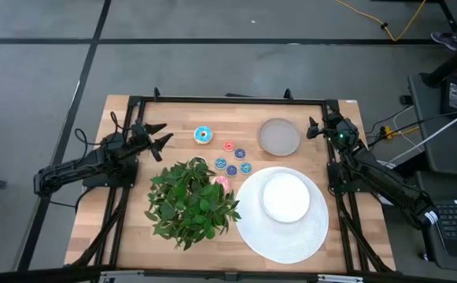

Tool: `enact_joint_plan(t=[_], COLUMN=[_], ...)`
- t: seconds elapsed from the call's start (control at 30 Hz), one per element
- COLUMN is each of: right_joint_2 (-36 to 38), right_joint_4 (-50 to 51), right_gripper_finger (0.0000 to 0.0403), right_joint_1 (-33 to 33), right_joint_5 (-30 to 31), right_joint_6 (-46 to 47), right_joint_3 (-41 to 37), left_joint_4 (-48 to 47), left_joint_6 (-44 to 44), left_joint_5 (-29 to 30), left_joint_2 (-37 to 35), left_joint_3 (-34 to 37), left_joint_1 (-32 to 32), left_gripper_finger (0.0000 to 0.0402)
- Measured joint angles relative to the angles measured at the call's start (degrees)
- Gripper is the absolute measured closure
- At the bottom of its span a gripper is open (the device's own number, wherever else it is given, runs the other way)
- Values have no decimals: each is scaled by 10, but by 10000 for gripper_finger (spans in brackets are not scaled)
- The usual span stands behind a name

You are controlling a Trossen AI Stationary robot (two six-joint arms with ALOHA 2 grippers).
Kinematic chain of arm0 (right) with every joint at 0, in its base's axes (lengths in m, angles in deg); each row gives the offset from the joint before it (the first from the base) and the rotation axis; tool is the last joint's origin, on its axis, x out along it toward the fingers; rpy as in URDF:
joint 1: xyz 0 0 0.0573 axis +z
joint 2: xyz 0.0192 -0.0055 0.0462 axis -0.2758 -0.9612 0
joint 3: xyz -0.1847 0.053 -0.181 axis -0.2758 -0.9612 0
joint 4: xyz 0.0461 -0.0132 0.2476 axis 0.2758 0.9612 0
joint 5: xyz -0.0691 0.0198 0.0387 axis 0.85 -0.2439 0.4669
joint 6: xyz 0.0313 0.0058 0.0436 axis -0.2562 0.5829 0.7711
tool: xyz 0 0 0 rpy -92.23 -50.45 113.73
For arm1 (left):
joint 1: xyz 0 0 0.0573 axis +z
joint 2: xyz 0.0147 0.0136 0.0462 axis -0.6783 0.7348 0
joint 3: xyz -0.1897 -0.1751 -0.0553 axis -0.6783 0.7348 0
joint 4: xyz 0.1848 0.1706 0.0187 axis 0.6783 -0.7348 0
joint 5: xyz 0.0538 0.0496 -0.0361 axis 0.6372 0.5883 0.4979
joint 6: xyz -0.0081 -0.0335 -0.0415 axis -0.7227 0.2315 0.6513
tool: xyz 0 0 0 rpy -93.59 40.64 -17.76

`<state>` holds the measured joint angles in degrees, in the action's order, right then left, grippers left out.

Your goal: Pick & Place donuts

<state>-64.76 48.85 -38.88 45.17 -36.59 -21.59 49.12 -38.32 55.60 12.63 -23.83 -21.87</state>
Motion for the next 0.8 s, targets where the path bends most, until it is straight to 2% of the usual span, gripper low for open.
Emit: enact_joint_plan(t=[0.43, 0.7, 0.8], right_joint_2=[0, 0, 0], right_joint_4=[0, 0, 0], right_gripper_finger=[40, 40, 40], right_joint_1=[0, 0, 0], right_joint_5=[0, 0, 0], right_joint_6=[0, 0, 0], right_joint_3=[0, 0, 0], left_joint_4=[0, 8, 5], left_joint_6=[8, 78, 118], left_joint_5=[0, -4, 17], left_joint_2=[0, 0, 0], left_joint_3=[0, -1, -19], left_joint_1=[0, 0, 0], left_gripper_finger=[169, 169, 169])
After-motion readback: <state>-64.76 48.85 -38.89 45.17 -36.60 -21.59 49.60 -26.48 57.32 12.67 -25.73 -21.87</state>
